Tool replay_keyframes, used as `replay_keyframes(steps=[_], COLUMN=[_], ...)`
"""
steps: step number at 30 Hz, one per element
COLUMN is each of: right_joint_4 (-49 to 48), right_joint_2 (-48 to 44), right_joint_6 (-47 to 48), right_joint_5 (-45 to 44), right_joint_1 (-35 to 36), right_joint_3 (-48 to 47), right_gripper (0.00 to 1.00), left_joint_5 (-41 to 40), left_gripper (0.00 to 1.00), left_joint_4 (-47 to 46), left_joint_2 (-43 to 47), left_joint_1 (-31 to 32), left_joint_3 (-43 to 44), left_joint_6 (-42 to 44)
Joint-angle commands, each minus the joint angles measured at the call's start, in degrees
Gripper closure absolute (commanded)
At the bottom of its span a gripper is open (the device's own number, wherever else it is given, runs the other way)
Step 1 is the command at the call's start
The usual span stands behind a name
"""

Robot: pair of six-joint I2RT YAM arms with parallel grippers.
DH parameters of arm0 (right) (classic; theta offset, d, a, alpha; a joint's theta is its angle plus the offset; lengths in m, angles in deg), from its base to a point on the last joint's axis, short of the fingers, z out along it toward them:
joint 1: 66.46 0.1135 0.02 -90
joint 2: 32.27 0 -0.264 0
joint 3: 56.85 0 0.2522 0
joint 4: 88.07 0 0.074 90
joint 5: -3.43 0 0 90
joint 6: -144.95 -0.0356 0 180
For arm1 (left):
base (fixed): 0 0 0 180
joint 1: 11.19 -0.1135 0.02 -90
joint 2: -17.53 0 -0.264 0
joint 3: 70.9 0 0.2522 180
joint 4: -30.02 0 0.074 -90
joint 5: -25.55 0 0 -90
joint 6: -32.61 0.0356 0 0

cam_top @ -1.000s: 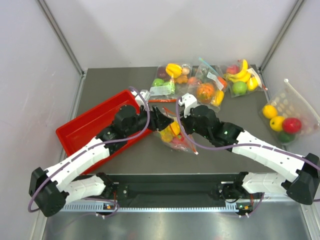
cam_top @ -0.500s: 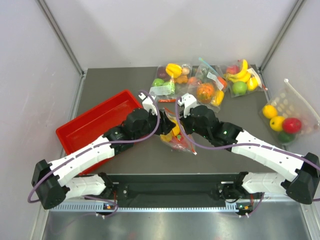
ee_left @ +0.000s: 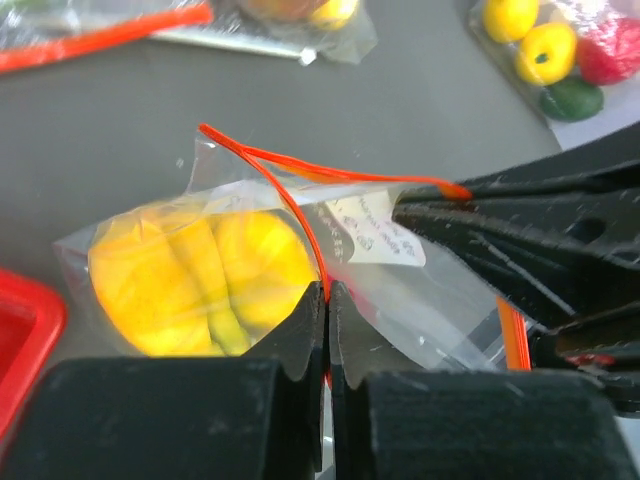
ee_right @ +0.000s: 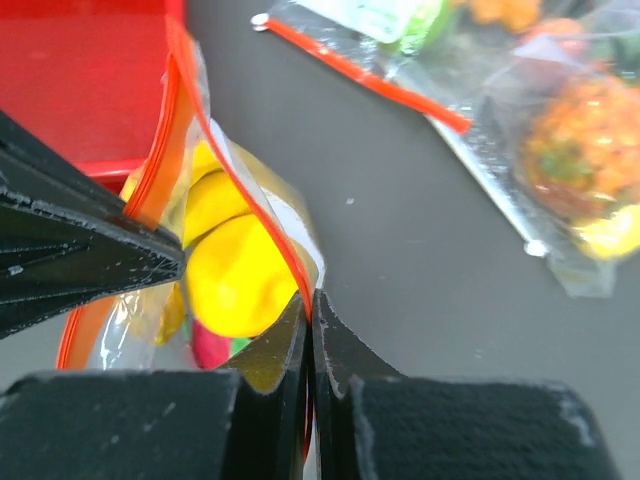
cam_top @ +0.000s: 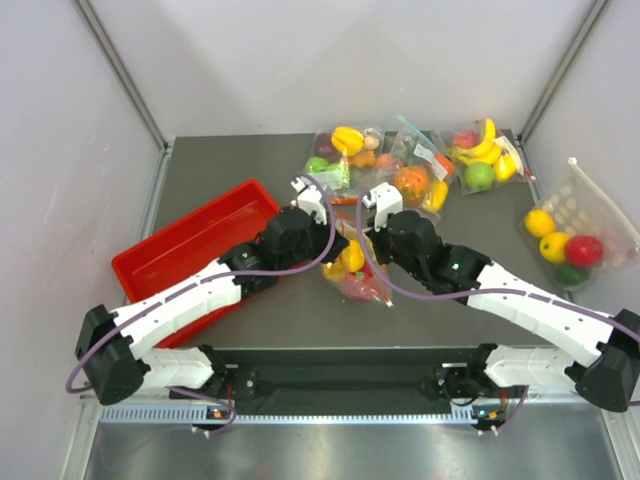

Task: Open the zip-top bag and remove the fake food

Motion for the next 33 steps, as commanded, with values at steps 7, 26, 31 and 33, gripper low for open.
replay_keyframes(steps=[7, 26, 31, 33], right_joint_4=[3.9, -3.5, -5.4, -5.4], right_joint_2=[-11.0, -5.2, -2.6, -2.1], right_joint_6=[2.0, -6.2, -7.6, -8.0], right_joint_5=[-7.8, 0.1, 0.8, 0.3], right_joint_1=[-7.8, -7.0, -6.2, -6.2], right_joint_3=[-2.1, 6.9, 6.5, 6.1], right_gripper=[1.0, 1.0, 1.0, 1.0], left_joint_5=[9.8, -6.1, -10.9, -9.2], left_gripper=[1.0, 1.0, 1.0, 0.89], left_joint_4=[-7.8, -6.3, -2.1, -4.0], left_joint_2=[-9.7, -13.1, -11.6, -8.3], left_joint_1=[-0.4, -5.4, -5.4, -5.2], left_joint_3=[12.6, -2.0, -2.9, -4.0], left_joint_6=[5.9, 7.6, 8.2, 9.9])
